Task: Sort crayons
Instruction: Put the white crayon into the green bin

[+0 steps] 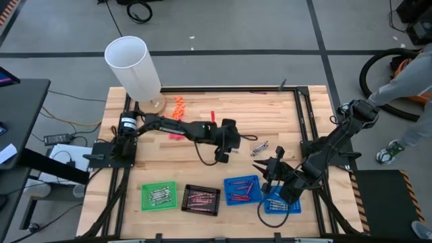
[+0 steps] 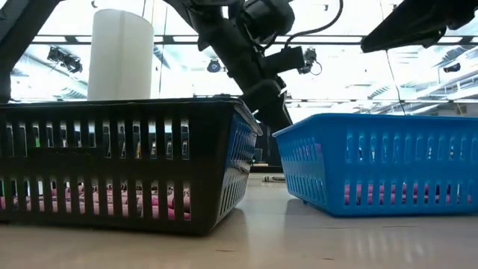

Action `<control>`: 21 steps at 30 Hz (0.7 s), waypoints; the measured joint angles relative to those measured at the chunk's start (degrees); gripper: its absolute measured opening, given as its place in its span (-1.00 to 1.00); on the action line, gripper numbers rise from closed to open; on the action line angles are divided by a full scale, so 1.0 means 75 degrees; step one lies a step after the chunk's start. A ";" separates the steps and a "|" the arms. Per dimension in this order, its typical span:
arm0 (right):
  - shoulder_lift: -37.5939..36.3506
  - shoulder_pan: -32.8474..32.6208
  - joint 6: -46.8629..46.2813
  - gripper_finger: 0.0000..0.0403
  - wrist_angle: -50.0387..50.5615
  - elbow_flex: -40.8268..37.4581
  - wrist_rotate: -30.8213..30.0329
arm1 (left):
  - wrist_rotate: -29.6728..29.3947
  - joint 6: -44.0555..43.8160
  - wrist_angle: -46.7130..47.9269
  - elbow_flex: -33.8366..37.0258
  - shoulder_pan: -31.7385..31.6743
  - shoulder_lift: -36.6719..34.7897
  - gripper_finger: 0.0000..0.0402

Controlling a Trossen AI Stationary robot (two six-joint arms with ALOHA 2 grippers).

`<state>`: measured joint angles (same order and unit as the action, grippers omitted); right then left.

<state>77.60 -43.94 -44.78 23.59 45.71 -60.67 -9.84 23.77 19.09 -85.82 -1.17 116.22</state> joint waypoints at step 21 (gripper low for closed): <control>0.1162 0.0233 0.0997 -0.62 -0.0777 -0.0003 -0.1241 | 0.2233 -0.0762 0.0223 -0.0006 -0.0702 0.0626 -0.13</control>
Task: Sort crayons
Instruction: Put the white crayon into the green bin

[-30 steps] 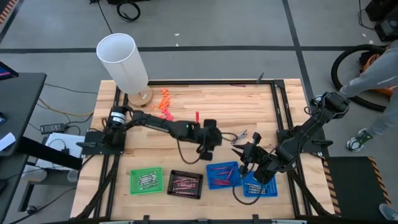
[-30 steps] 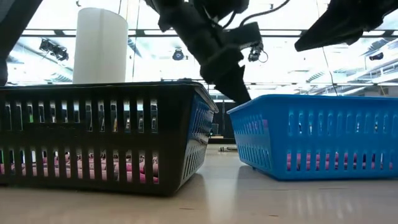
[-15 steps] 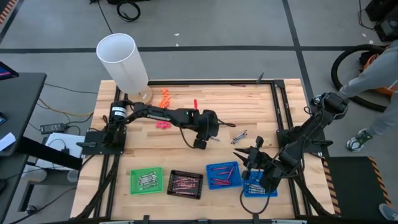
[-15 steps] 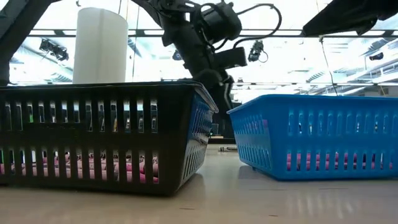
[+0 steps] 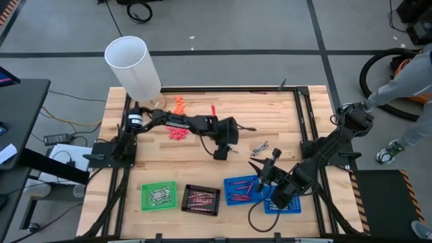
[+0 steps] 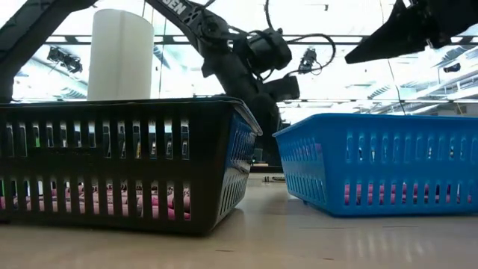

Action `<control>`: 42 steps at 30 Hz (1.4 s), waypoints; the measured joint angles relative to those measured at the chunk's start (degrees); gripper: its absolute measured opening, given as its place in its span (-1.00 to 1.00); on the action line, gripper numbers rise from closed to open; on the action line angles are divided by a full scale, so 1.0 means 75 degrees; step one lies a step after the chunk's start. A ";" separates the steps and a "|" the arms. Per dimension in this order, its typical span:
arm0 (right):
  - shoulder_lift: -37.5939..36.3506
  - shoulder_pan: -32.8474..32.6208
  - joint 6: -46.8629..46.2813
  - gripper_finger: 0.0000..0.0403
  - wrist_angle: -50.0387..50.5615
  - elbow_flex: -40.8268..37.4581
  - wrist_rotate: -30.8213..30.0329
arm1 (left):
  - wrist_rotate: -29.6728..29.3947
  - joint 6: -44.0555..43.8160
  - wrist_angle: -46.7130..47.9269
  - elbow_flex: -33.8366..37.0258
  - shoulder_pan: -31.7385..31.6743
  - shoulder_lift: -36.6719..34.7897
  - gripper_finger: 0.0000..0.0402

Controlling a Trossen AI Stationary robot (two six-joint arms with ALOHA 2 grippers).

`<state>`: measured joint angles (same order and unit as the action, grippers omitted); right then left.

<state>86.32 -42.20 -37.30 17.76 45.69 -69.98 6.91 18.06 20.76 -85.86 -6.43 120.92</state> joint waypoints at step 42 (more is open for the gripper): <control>0.0097 -0.0134 -0.0490 -0.62 -0.0024 -0.0376 -0.0263 | -0.0363 -0.0259 0.0633 -0.0012 0.0159 0.0318 -0.93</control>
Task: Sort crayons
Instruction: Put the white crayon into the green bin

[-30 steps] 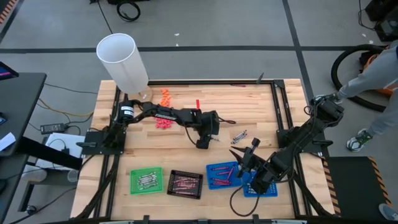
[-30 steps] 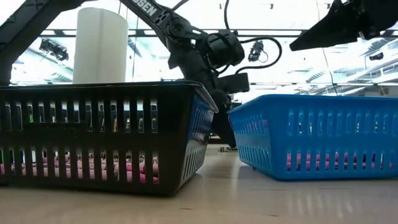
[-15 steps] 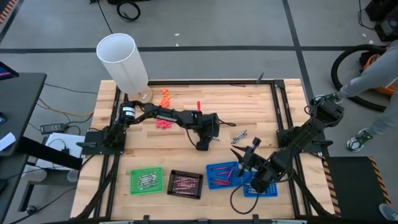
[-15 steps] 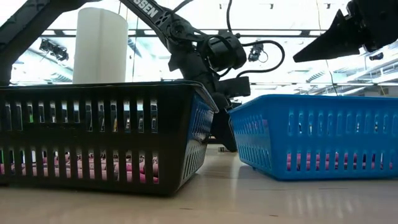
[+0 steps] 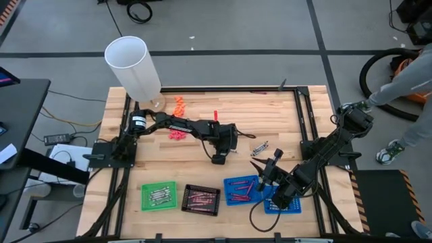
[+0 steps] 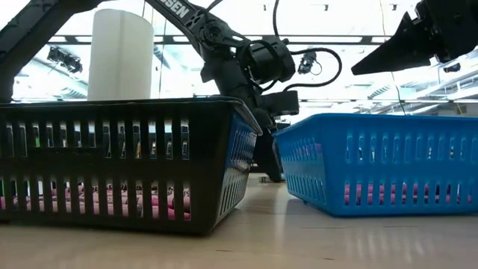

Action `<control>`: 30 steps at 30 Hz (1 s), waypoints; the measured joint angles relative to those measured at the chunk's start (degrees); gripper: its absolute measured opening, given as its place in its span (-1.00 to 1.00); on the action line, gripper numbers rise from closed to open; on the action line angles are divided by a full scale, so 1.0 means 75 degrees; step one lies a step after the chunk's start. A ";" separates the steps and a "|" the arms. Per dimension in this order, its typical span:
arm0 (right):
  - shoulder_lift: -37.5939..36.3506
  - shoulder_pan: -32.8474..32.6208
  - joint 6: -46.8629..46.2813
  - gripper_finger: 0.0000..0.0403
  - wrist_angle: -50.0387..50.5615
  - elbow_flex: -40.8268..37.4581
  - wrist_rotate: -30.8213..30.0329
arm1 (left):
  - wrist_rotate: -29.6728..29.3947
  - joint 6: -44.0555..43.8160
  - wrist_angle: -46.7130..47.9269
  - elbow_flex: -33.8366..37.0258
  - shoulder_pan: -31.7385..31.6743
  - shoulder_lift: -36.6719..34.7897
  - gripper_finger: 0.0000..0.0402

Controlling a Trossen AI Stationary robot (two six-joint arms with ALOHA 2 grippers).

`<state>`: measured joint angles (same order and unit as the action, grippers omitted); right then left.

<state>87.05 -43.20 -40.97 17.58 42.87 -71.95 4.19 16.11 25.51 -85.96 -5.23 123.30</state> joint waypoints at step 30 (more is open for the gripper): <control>0.0000 -0.0044 0.0154 -0.62 -0.0340 -0.0003 0.0176 | -0.0657 -0.2974 0.4178 0.0018 0.1866 -0.3158 -0.92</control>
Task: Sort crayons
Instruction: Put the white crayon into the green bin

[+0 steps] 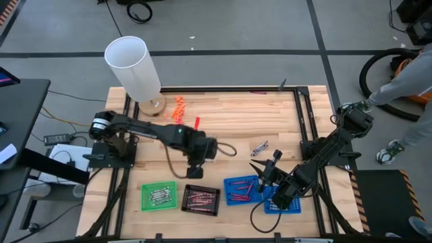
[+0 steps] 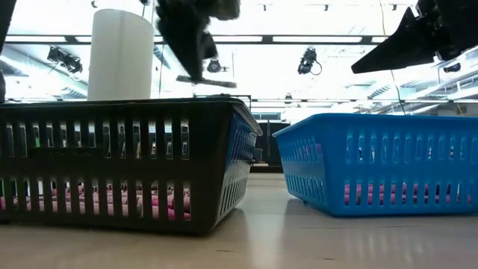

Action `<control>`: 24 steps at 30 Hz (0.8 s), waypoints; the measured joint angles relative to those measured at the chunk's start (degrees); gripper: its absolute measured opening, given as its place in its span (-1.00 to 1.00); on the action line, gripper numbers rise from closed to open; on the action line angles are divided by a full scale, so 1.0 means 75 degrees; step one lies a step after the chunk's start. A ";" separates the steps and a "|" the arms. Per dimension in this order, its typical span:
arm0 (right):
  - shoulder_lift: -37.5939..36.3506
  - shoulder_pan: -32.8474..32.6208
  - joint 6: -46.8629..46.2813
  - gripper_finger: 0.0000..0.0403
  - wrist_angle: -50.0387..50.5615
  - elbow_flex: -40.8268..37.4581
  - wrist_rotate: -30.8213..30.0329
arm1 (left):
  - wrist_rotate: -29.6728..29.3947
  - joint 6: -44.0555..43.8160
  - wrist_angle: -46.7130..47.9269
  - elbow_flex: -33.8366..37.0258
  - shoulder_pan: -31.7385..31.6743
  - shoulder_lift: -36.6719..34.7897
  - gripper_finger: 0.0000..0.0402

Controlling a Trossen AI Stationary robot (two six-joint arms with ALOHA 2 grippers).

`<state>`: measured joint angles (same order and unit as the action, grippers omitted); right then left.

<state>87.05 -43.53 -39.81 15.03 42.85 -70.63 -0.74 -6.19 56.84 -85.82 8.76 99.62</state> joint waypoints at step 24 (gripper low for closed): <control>-0.0003 -0.0009 -0.0065 -0.62 -0.0350 0.0000 0.0021 | -0.1213 -0.2773 0.2233 0.0000 0.3132 -0.0105 -0.91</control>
<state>87.02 -43.59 -40.30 12.41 42.85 -70.48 -9.83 -26.99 73.59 -85.82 32.25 98.83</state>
